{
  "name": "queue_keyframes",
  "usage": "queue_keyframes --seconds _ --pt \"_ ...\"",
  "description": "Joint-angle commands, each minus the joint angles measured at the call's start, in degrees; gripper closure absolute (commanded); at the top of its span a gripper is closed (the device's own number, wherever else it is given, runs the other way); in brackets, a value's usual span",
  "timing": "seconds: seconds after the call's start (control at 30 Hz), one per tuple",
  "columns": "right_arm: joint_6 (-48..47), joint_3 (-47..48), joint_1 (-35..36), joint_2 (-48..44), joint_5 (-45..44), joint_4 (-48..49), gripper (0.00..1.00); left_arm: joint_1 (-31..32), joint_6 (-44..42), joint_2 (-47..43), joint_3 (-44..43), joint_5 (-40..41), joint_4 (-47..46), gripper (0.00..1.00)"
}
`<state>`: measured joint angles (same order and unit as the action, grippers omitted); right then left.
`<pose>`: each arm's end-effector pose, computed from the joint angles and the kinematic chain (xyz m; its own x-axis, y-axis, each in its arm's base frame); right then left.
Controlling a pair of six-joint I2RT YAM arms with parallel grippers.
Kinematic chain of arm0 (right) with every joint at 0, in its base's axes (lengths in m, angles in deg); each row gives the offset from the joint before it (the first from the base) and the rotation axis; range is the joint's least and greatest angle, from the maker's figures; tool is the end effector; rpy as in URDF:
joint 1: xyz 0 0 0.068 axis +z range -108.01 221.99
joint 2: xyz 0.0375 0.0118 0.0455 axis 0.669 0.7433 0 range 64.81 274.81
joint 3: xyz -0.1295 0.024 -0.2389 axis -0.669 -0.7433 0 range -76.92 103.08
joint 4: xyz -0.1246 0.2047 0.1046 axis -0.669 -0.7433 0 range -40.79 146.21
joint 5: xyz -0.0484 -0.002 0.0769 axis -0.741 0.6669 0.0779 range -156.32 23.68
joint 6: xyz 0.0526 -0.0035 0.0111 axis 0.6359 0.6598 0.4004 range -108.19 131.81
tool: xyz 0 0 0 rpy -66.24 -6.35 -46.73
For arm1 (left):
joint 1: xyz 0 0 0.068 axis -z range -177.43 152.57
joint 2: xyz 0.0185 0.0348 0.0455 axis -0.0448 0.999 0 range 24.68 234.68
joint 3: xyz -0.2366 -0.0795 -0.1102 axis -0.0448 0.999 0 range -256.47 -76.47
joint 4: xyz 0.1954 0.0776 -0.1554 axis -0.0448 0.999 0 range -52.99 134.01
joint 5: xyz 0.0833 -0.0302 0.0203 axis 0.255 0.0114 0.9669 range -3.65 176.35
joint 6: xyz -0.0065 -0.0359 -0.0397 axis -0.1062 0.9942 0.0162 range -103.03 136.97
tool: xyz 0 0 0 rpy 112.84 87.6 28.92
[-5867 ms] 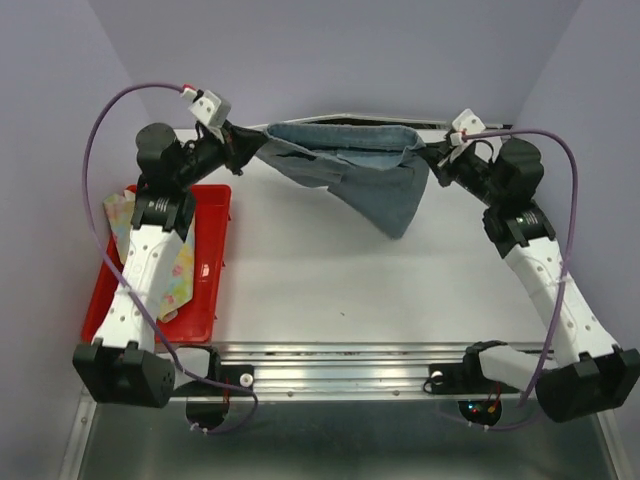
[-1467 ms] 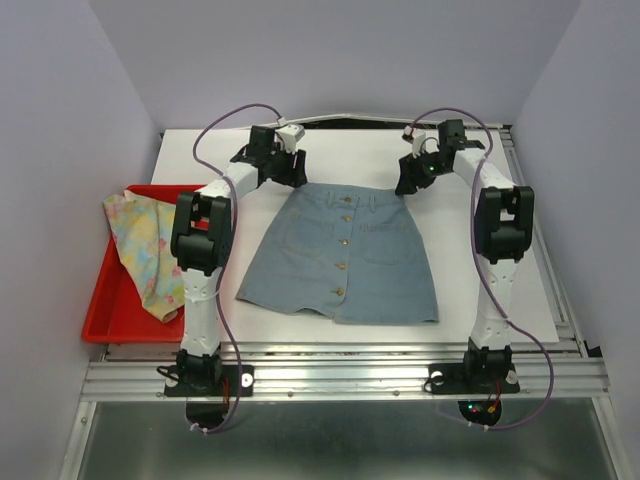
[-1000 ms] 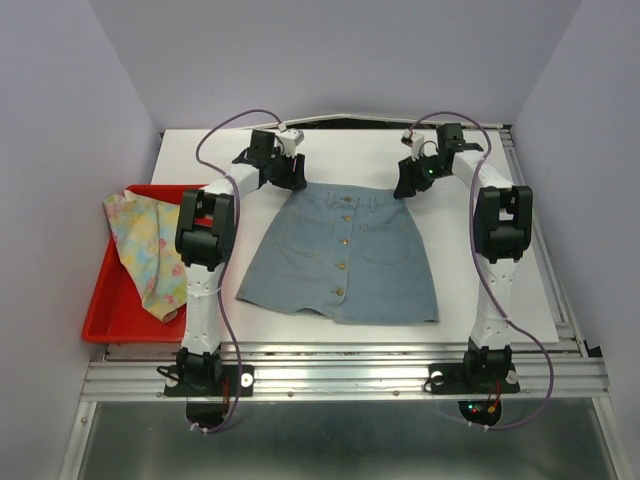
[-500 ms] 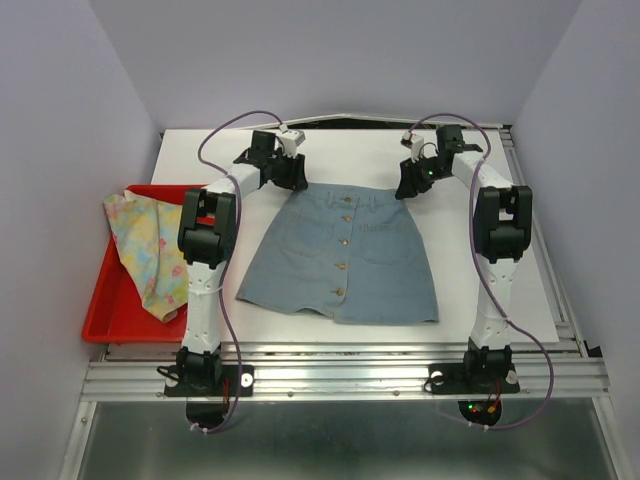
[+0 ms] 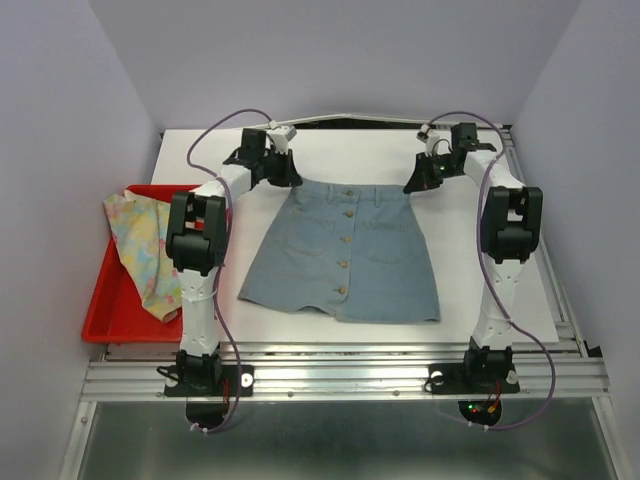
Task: Fold and stack the skirts
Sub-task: Flatten the skirt out
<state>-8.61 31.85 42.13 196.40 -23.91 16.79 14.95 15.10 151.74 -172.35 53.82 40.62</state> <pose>0.4910 0.0252 0.1826 -0.7189 -0.2593 -0.6449 -0.6049 0.6905 0.3967 0.4895 -0.1271 0.1893 -0.5371 0.1461 -0.8308 0.6300 0.7244 -0.2799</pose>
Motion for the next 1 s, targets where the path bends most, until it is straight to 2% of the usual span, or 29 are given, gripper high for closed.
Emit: queue_keyframes --seconds 0.0,0.1,0.2,0.23,0.3,0.33,0.37,0.4,0.43,0.47,0.57,0.7,0.73,0.83,0.9,0.97 --pt "6.72 5.99 -5.94 -2.14 1.97 0.31 0.99 -3.76 6.96 -5.96 -2.11 -2.79 -4.59 1.0" --pt "8.11 8.12 -5.94 2.52 0.83 -0.92 0.99 -3.86 8.1 0.08 -9.74 -3.15 -1.16 1.0" --pt "11.54 7.95 -5.94 5.51 0.04 2.05 0.99 -3.51 11.35 5.27 -15.89 -3.86 -0.89 1.0" --pt "12.59 8.47 -5.94 6.3 -1.53 2.76 0.99 -3.24 11.36 6.17 -17.23 -2.98 -0.98 0.91" --pt "13.92 8.65 -5.94 7.62 -3.9 5.65 0.99 -2.72 10.49 8.45 -20.99 -0.7 -1.33 0.83" --pt "14.27 8.74 -5.94 8.06 -4.96 6.28 0.99 -2.63 10.48 9.07 -22.41 0.09 -1.33 0.54" --pt "14.88 9.78 -5.94 8.68 -6.71 6.46 0.99 -2.63 10.48 10.03 -25.21 1.41 -1.07 0.43" --pt "15.5 10.32 -5.94 9.38 -8.03 6.46 0.99 -2.63 10.22 10.04 -26.11 2.46 -0.81 0.37" --pt "16.03 10.58 -5.94 10.43 -9.09 6.46 0.99 -2.54 8.48 9.61 -26.55 4.22 -0.63 0.21" --pt "15.94 10.24 -5.94 10.62 -11.89 6.46 0.99 -2.45 7.42 8.73 -26.38 5.28 -0.46 0.14" --pt "14.1 6.47 -5.94 8.08 -19.52 6.46 0.99 -1.58 4.17 1.45 -19.11 7.74 -0.1 0.13" --pt "10.33 -5.91 -6.47 -0.44 -26.32 6.2 0.99 -0.61 2.22 -12.5 -1.74 11.08 2.35 0.14" --pt "8.14 -12.2 -6.47 -2.63 -27.03 6.2 0.99 -0.52 1.7 -14.37 0.67 11.7 3.75 0.13" --pt "4.02 -23.64 -6.47 -11.07 -32.12 6.64 0.99 0.27 -1.55 -20.97 9.2 7.93 5.61 0.13" --pt "2.07 -27.72 -6.47 -15.73 -33.53 5.58 0.99 3.69 -4.27 -24.4 14.02 6.96 7.01 0.13" --pt "0.13 -32.38 -6.47 -18.37 -34.67 5.14 0.99 7.11 -5.42 -25.55 16.32 9.32 7.8 0.17"
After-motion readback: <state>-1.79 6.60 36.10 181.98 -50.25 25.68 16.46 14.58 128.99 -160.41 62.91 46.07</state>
